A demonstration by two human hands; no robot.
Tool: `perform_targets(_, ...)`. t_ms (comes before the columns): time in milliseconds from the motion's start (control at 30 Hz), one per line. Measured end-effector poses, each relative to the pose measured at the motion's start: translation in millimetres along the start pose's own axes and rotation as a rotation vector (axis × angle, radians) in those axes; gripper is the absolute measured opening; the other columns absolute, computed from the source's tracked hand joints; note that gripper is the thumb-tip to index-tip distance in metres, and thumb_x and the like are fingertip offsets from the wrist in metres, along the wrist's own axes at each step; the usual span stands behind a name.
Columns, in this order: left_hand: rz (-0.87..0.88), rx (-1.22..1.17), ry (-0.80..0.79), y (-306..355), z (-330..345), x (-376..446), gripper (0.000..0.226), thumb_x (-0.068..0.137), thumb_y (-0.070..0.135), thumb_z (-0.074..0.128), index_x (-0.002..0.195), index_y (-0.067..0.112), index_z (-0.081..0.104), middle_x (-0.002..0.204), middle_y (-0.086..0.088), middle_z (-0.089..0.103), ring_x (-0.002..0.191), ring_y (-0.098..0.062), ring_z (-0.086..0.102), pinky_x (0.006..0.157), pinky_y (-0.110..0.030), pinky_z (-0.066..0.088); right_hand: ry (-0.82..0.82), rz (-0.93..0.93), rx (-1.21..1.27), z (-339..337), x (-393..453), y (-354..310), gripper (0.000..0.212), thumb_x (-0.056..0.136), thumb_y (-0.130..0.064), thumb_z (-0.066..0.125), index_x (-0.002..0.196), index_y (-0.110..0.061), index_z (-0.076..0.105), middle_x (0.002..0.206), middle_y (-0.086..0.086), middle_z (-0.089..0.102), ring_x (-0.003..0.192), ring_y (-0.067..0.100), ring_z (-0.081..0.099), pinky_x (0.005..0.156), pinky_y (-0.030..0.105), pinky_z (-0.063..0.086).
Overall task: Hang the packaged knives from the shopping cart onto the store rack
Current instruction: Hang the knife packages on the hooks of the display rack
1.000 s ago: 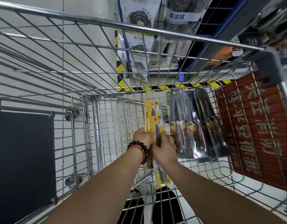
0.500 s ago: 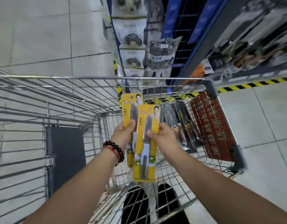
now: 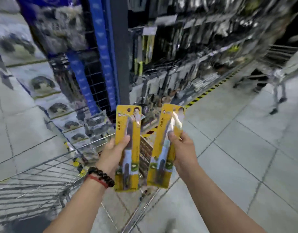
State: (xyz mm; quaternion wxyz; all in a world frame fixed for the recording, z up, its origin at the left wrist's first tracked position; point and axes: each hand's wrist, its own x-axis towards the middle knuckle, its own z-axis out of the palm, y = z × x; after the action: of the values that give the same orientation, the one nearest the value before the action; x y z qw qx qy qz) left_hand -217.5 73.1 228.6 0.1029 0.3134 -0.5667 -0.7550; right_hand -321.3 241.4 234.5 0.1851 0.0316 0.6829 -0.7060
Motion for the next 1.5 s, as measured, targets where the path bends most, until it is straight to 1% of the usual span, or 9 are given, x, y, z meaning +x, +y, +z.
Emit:
perform_targets(100, 0.061, 0.043, -0.086, 18.6, 53.4, -12.8, 0.016, 0.094, 0.028, 0.057, 0.103, 0.021, 0.069, 0.101, 0.007, 0.074, 0.094, -0.011, 0.069, 0.093, -0.039, 0.048, 0.084, -0.09, 0.007, -52.8, -14.3, -30.0, 0.013, 0.094, -0.024, 0.061, 0.1, -0.015, 0.069, 0.102, 0.019, 0.072, 0.095, 0.034, 0.069, 0.088, 0.057, 0.054)
perform_targets(400, 0.211, 0.134, -0.221, 30.3, 221.4, -72.5, 0.022, 0.092, 0.034, 0.059, 0.098, 0.015, 0.069, 0.096, 0.001, 0.075, 0.094, -0.02, 0.07, 0.086, -0.04, 0.054, 0.194, -0.24, 0.228, -216.7, -48.7, -96.6, 0.016, 0.101, -0.017, 0.049, 0.1, -0.019, 0.065, 0.08, -0.01, 0.076, 0.071, 0.008, 0.071, 0.059, 0.022, 0.055)
perform_targets(500, 0.251, 0.144, -0.233, 26.1, 283.7, -98.8, 0.019, 0.094, 0.032, 0.057, 0.094, 0.017, 0.069, 0.085, 0.009, 0.074, 0.079, -0.008, 0.069, 0.066, -0.021, 0.052, 0.213, -0.235, 0.255, -287.3, -62.1, -108.3, 0.016, 0.102, -0.018, 0.049, 0.105, -0.017, 0.065, 0.082, -0.005, 0.076, 0.071, 0.012, 0.072, 0.061, 0.027, 0.057)
perform_targets(667, 0.228, 0.141, -0.261, 14.0, 378.2, -132.2, 0.024, 0.094, 0.037, 0.055, 0.094, 0.017, 0.068, 0.089, 0.005, 0.074, 0.08, -0.011, 0.067, 0.065, -0.029, 0.047, 0.226, -0.206, 0.278, -391.4, -74.2, -122.2, 0.017, 0.098, -0.015, 0.052, 0.107, -0.011, 0.066, 0.084, 0.006, 0.073, 0.074, 0.022, 0.068, 0.072, 0.038, 0.057)
perform_targets(767, 0.201, 0.136, -0.238, 2.2, 416.0, -136.4, 0.028, 0.092, 0.042, 0.058, 0.097, 0.019, 0.071, 0.098, -0.001, 0.074, 0.096, -0.023, 0.068, 0.083, -0.042, 0.052, 0.23, -0.218, 0.245, -436.4, -66.3, -130.0, 0.018, 0.091, -0.004, 0.051, 0.1, -0.011, 0.066, 0.077, 0.005, 0.07, 0.073, 0.024, 0.066, 0.07, 0.038, 0.055)
perform_targets(1000, 0.177, 0.111, -0.209, -3.8, 469.9, -104.8, 0.026, 0.095, 0.037, 0.054, 0.104, 0.018, 0.069, 0.099, 0.0, 0.074, 0.094, -0.022, 0.068, 0.074, -0.034, 0.049, 0.159, -0.258, 0.175, -468.7, 1.5, -148.1, 0.018, 0.092, -0.004, 0.055, 0.104, -0.014, 0.066, 0.095, 0.008, 0.075, 0.091, 0.033, 0.07, 0.087, 0.05, 0.056)
perform_targets(1200, 0.137, 0.022, -0.158, -4.4, 523.3, -13.3, 0.028, 0.091, 0.046, 0.055, 0.102, 0.024, 0.068, 0.093, 0.009, 0.075, 0.095, -0.02, 0.066, 0.08, -0.039, 0.049, 0.155, -0.267, 0.094, -483.4, 97.1, -163.8, 0.016, 0.094, -0.007, 0.059, 0.103, -0.017, 0.068, 0.09, 0.001, 0.076, 0.083, 0.019, 0.072, 0.074, 0.033, 0.058)
perform_targets(1333, 0.084, -0.052, -0.148, 8.5, 563.3, 50.4, 0.026, 0.087, 0.051, 0.058, 0.099, 0.03, 0.069, 0.095, 0.014, 0.073, 0.098, -0.015, 0.064, 0.081, -0.037, 0.046, 0.145, -0.215, 0.046, -489.8, 174.7, -186.3, 0.012, 0.092, -0.011, 0.063, 0.094, -0.017, 0.074, 0.092, 0.003, 0.076, 0.086, 0.023, 0.071, 0.085, 0.045, 0.056)
perform_targets(1500, 0.134, -0.096, -0.101, 41.6, 593.8, 113.8, 0.02, 0.094, 0.036, 0.055, 0.098, 0.021, 0.069, 0.084, 0.012, 0.074, 0.069, 0.002, 0.066, 0.061, -0.026, 0.042, 0.137, -0.172, 0.071, -480.4, 263.3, -214.4, 0.01, 0.091, -0.015, 0.066, 0.095, -0.02, 0.074, 0.098, 0.007, 0.076, 0.098, 0.034, 0.07, 0.095, 0.055, 0.051)
